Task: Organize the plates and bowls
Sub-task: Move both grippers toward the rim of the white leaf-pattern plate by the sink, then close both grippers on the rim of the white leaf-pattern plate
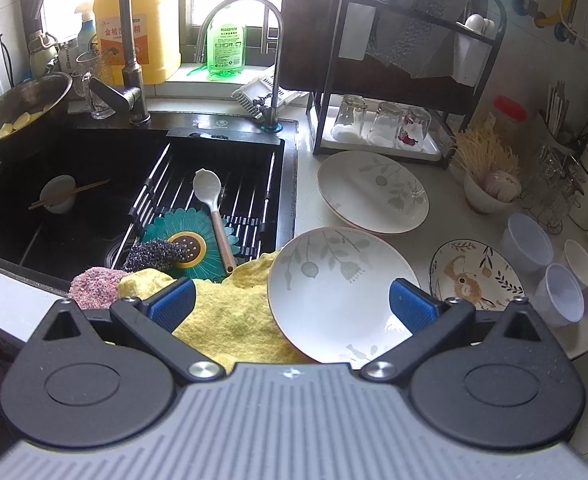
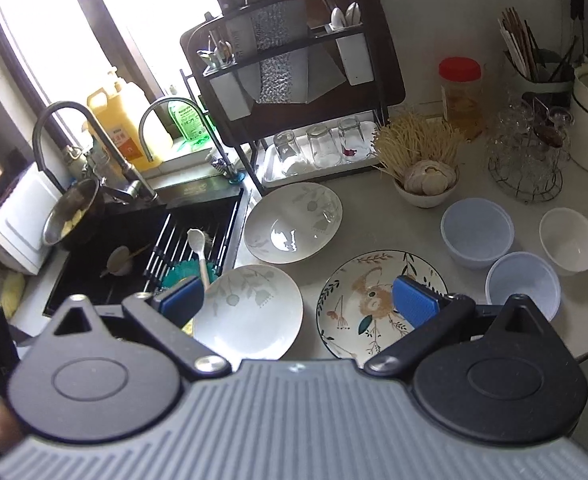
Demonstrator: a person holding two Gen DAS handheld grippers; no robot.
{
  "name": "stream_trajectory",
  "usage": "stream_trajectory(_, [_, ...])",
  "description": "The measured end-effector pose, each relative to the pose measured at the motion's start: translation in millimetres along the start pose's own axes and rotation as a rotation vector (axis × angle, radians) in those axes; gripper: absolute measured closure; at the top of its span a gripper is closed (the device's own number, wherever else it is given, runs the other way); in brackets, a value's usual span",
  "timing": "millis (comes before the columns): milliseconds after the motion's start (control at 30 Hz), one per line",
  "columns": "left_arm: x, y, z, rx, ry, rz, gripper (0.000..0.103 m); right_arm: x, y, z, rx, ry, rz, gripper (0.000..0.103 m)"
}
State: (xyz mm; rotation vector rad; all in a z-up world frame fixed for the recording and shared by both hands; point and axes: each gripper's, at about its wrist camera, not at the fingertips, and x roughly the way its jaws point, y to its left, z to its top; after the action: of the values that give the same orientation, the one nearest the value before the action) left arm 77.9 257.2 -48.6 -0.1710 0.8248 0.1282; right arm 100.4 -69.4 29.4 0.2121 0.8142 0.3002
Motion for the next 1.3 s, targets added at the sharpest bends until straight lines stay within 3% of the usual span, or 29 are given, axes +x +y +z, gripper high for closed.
stream_trajectory(300, [0, -4, -12, -0.059, -0.02, 0.038, 0.0, 23, -20, -30, 0.043, 0.044, 0.046, 0.001])
stream_trajectory(533, [16, -5, -17, -0.037, -0.001, -0.001, 0.0, 53, -30, -57, 0.069, 0.14, 0.054, 0.005])
stream_trajectory(600, [24, -3, -15, -0.026, -0.012, -0.022, 0.0, 60, -38, -59, 0.109, 0.129, 0.101, 0.009])
stream_trajectory(800, [52, 8, 7, 0.021, 0.018, -0.087, 0.0, 87, -45, -71, 0.212, 0.158, 0.053, 0.028])
stream_trajectory(1000, [81, 26, 25, 0.056, 0.068, -0.171, 0.0, 106, -32, -95, 0.354, 0.189, 0.045, 0.038])
stream_trajectory(1300, [128, 40, 28, 0.148, 0.161, -0.262, 0.005, 133, -14, -108, 0.587, 0.108, 0.049, 0.057])
